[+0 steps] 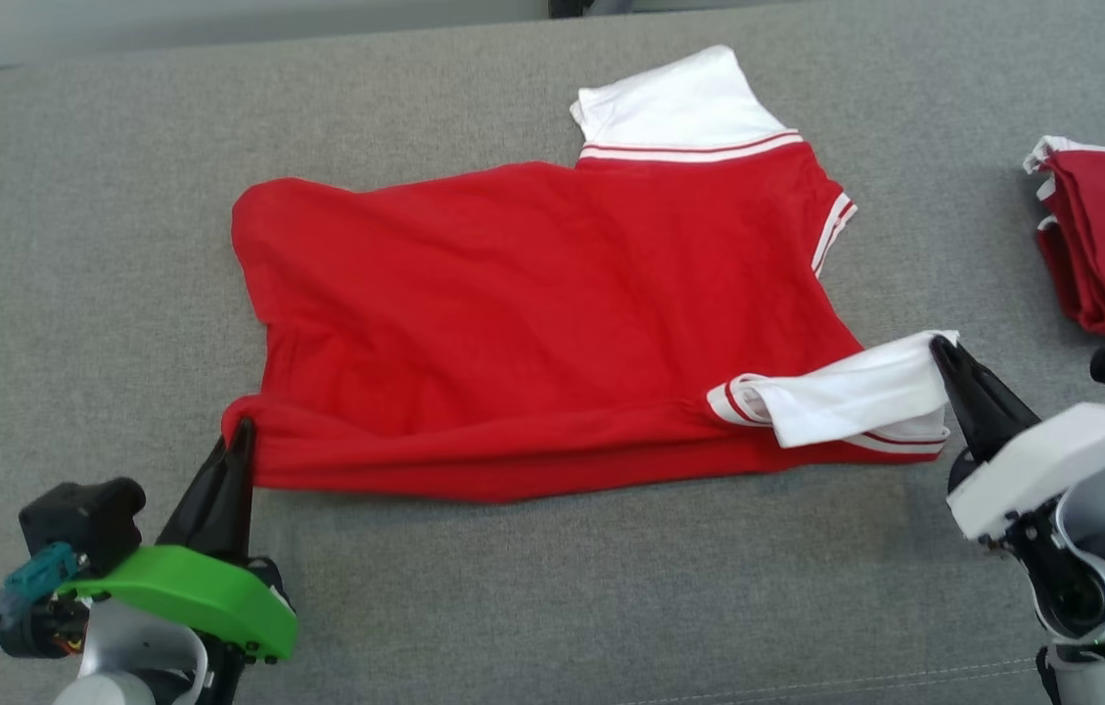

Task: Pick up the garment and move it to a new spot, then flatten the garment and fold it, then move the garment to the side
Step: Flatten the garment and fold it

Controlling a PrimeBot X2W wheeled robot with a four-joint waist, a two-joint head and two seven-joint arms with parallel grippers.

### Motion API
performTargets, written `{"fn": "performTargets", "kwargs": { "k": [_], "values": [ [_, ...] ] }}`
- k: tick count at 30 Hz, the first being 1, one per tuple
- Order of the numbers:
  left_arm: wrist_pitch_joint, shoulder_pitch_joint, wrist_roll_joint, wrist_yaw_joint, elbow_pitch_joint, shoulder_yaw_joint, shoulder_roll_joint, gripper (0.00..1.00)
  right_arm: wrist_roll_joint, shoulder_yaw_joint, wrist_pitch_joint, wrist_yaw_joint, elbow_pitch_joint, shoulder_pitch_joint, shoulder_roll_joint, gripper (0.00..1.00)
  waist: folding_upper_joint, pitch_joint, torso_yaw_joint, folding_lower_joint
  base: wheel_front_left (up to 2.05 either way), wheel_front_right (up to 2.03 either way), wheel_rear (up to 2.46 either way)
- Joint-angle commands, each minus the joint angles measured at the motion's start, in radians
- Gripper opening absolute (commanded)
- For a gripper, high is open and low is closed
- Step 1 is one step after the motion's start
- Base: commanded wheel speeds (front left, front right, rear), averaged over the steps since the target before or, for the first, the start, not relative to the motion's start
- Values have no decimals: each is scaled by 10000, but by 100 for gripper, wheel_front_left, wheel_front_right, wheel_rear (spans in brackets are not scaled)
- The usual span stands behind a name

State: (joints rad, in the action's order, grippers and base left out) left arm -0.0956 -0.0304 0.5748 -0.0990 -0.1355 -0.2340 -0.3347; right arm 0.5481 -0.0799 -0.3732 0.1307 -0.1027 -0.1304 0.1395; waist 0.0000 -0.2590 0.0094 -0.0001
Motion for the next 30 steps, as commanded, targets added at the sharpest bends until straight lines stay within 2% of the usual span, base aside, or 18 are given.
{"fn": "performTargets", "kwargs": {
  "k": [1, 10, 11, 12, 13, 14, 23, 30],
  "values": [
    [-42, -310, 90, 54, 163, 1, -15, 0, -73, 44, -105, -1, 242, -370, 60, 0, 0, -739, 89, 1, 0, 0, 0],
    [212, -1267, 281, 424, 1382, -88, 252, 0, -86, 234, 46, -1, 1577, -1638, 41, 0, 0, -1206, 169, 1, 0, 0, 0],
    [276, -1341, 290, 467, 1513, -84, 263, 26, 2, 242, 166, 1, 1647, -1723, 5, 0, 0, -1225, 172, 1, 0, 0, 0],
    [384, -1418, 303, 477, 1597, -58, 295, 83, 40, 249, 296, 1, 1702, -1790, 2, 2, 0, -1246, 178, 1, 0, 0, 0],
    [482, -1482, 279, 515, 1679, -60, 314, 100, 64, 265, 443, -1, 1742, -1830, 23, 38, 0, -1257, 183, 1, 0, 0, 0],
    [638, -1529, 227, 546, 1737, -60, 341, 100, 145, 290, 620, 1, 1751, -1847, 14, 100, 0, -1259, 189, 1, 0, 0, 0],
    [2986, -1701, -440, 239, 1566, 277, 848, 100, -543, 498, 3335, -1, 946, -1262, 209, 100, 0, -939, 248, 1, 0, 0, 0],
    [3600, -1599, -1483, -97, 1052, 779, 965, 100, -2121, 708, 5533, -1, 412, -638, 297, 100, 0, -464, 148, 1, 0, 0, 0]
  ]
}}
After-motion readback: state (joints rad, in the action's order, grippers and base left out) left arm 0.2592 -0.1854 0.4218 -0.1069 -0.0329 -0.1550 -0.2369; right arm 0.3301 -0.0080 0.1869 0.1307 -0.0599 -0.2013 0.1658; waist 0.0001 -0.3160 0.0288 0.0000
